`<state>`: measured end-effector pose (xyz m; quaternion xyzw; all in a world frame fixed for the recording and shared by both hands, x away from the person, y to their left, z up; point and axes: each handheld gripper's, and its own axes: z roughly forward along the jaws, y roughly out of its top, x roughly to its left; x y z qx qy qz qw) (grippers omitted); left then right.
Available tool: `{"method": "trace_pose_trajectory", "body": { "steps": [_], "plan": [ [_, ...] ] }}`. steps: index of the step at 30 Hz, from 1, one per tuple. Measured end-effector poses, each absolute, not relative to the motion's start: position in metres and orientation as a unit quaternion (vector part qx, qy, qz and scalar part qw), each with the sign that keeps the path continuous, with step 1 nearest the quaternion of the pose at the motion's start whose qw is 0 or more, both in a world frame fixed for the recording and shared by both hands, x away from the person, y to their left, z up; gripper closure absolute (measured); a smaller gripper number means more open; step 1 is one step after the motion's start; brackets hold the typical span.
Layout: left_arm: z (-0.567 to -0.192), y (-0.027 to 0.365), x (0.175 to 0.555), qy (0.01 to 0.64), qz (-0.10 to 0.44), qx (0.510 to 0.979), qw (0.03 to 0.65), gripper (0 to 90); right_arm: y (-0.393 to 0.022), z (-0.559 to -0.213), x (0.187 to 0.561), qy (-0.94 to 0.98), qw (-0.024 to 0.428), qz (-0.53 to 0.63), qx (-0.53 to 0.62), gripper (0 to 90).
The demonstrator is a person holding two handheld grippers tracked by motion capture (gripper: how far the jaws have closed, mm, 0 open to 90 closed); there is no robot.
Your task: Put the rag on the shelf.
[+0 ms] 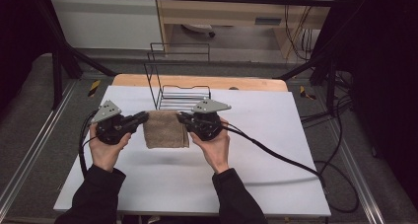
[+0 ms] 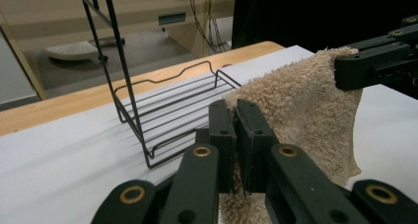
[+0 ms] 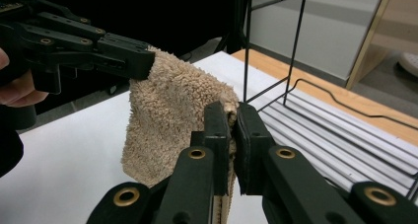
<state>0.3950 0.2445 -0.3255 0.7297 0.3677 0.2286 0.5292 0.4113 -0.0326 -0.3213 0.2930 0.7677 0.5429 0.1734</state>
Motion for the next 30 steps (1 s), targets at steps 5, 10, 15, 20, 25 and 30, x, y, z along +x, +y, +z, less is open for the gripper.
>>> {"method": "trace_pose_trajectory", "body": {
  "steps": [5,10,15,20,25,30],
  "plan": [
    [-0.318,0.240,0.398,0.362,0.234,0.725,0.537,85.3,-0.039,-0.313,0.411,0.762,0.181,0.550,0.291,85.5],
    [-0.311,0.235,0.400,0.357,0.240,0.721,0.544,85.3,-0.043,-0.307,0.412,0.754,0.189,0.557,0.293,85.5],
    [-0.304,0.231,0.403,0.352,0.247,0.715,0.551,85.3,-0.048,-0.300,0.413,0.746,0.194,0.565,0.294,85.5],
    [-0.298,0.226,0.407,0.349,0.250,0.707,0.561,85.4,-0.054,-0.293,0.417,0.740,0.201,0.571,0.295,85.5],
    [-0.290,0.222,0.412,0.346,0.251,0.703,0.568,85.4,-0.059,-0.287,0.422,0.731,0.207,0.579,0.295,85.5],
    [-0.282,0.216,0.416,0.342,0.259,0.698,0.574,85.4,-0.064,-0.281,0.426,0.725,0.213,0.585,0.296,85.6]
  ]
}}
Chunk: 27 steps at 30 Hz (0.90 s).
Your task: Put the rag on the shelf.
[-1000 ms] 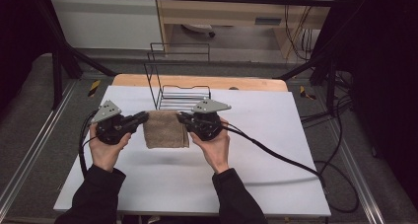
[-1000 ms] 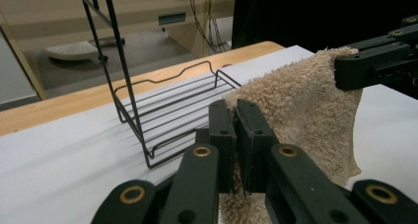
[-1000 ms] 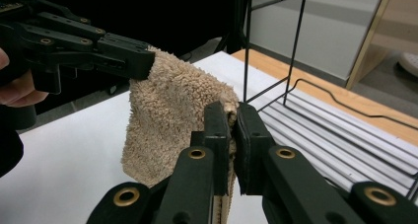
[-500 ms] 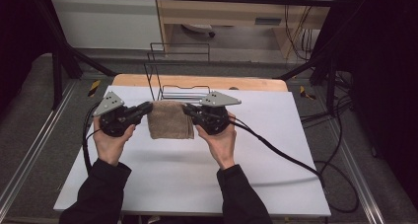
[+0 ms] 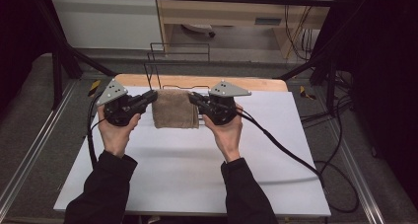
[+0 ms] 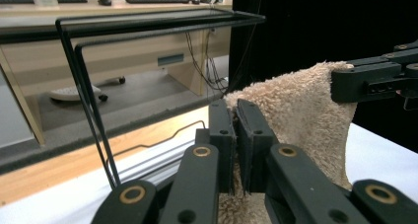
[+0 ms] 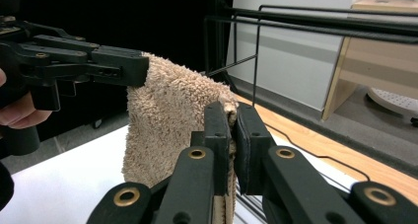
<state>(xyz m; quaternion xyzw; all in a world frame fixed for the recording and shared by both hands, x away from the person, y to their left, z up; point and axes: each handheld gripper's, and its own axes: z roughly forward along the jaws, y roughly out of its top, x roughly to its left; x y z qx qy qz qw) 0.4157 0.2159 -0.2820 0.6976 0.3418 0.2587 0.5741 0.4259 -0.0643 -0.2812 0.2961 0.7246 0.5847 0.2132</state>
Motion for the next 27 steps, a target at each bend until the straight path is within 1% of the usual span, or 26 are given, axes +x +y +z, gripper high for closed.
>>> {"method": "trace_pose_trajectory", "body": {
  "steps": [16,27],
  "plan": [
    [-0.256,0.210,0.429,0.335,0.264,0.678,0.599,85.4,-0.071,-0.258,0.437,0.703,0.237,0.602,0.297,85.5],
    [-0.236,0.211,0.441,0.330,0.280,0.667,0.606,85.4,-0.068,-0.237,0.448,0.693,0.258,0.607,0.293,85.5]
  ]
}}
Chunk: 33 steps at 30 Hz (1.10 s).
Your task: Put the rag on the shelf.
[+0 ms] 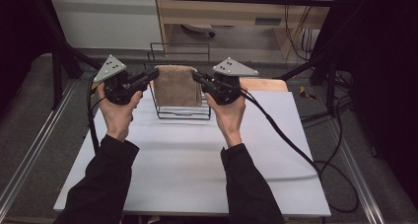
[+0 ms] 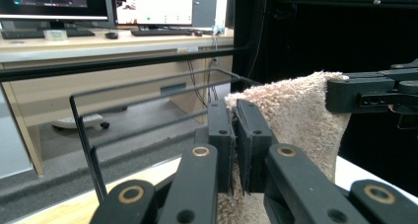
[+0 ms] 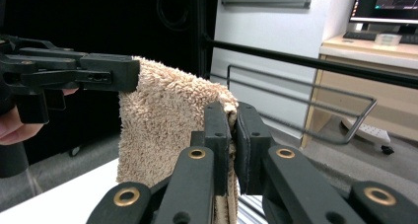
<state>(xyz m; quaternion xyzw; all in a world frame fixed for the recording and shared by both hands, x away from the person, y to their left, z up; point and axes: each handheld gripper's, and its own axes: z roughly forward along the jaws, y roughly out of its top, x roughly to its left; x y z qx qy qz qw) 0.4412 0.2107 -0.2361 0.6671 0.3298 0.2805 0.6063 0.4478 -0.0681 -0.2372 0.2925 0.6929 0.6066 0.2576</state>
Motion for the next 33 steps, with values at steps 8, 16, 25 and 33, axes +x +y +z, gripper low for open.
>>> {"method": "trace_pose_trajectory", "body": {
  "steps": [8,16,25,33],
  "plan": [
    [-0.221,0.208,0.452,0.326,0.294,0.662,0.607,85.4,-0.068,-0.225,0.458,0.680,0.264,0.615,0.300,85.5],
    [-0.207,0.203,0.465,0.329,0.290,0.655,0.615,85.3,-0.071,-0.211,0.472,0.666,0.267,0.625,0.306,85.5],
    [-0.193,0.199,0.475,0.324,0.298,0.653,0.616,85.3,-0.074,-0.197,0.482,0.660,0.274,0.629,0.306,85.5],
    [-0.180,0.202,0.484,0.329,0.300,0.647,0.619,85.3,-0.070,-0.186,0.491,0.655,0.275,0.634,0.304,85.5]
  ]
}}
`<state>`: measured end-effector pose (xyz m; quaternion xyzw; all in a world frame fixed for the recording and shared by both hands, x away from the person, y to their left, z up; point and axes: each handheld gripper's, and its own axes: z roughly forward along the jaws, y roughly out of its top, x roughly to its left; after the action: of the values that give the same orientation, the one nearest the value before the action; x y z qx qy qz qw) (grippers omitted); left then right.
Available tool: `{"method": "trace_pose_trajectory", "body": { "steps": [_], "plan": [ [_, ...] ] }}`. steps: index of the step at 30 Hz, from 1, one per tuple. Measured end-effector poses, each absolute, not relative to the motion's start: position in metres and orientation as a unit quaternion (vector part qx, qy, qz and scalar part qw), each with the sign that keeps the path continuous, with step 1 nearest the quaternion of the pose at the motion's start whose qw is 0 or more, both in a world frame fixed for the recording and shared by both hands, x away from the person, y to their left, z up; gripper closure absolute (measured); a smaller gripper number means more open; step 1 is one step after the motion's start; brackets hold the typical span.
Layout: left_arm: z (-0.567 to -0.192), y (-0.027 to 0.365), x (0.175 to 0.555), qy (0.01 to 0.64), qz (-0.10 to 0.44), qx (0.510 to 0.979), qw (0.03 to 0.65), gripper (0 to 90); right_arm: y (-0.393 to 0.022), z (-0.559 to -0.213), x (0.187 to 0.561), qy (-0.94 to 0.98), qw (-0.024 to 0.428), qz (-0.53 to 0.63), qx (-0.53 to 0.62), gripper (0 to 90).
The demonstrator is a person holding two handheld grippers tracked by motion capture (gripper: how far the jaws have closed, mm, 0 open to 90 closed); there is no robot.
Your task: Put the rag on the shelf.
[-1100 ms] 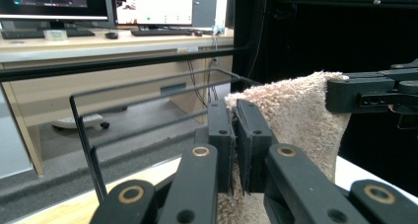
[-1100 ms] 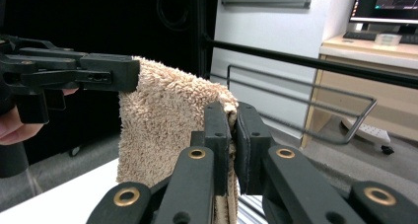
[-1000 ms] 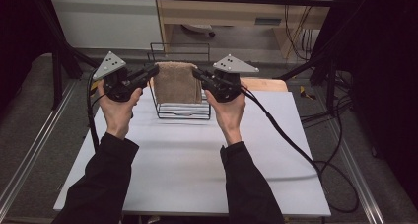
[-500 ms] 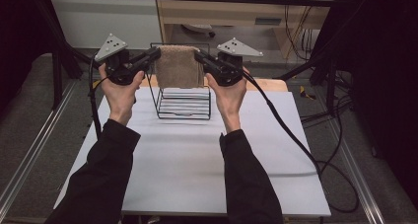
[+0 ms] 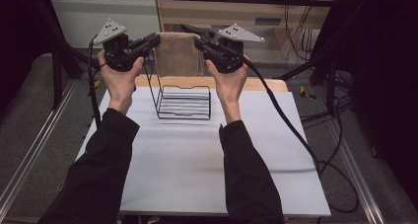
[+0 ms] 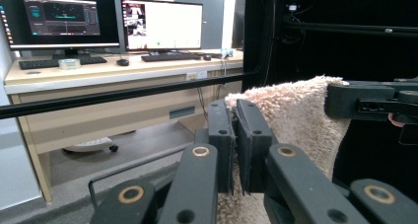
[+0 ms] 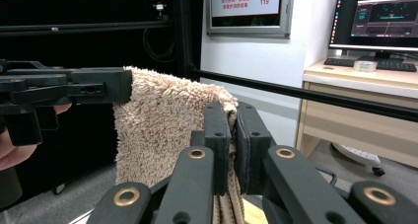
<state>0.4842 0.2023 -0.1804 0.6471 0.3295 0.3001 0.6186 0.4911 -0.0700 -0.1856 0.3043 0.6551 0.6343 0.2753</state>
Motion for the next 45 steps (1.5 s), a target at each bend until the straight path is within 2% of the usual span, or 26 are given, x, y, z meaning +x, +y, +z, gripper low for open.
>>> {"method": "trace_pose_trajectory", "body": {
  "steps": [21,35,45],
  "plan": [
    [-0.162,0.197,0.516,0.332,0.303,0.638,0.625,85.3,-0.070,-0.167,0.519,0.647,0.293,0.634,0.304,85.5],
    [-0.172,0.195,0.542,0.330,0.320,0.650,0.605,85.3,-0.067,-0.178,0.549,0.658,0.303,0.615,0.311,85.5],
    [-0.204,0.198,0.530,0.323,0.308,0.669,0.595,85.3,-0.067,-0.207,0.543,0.677,0.288,0.602,0.312,85.4]
  ]
}}
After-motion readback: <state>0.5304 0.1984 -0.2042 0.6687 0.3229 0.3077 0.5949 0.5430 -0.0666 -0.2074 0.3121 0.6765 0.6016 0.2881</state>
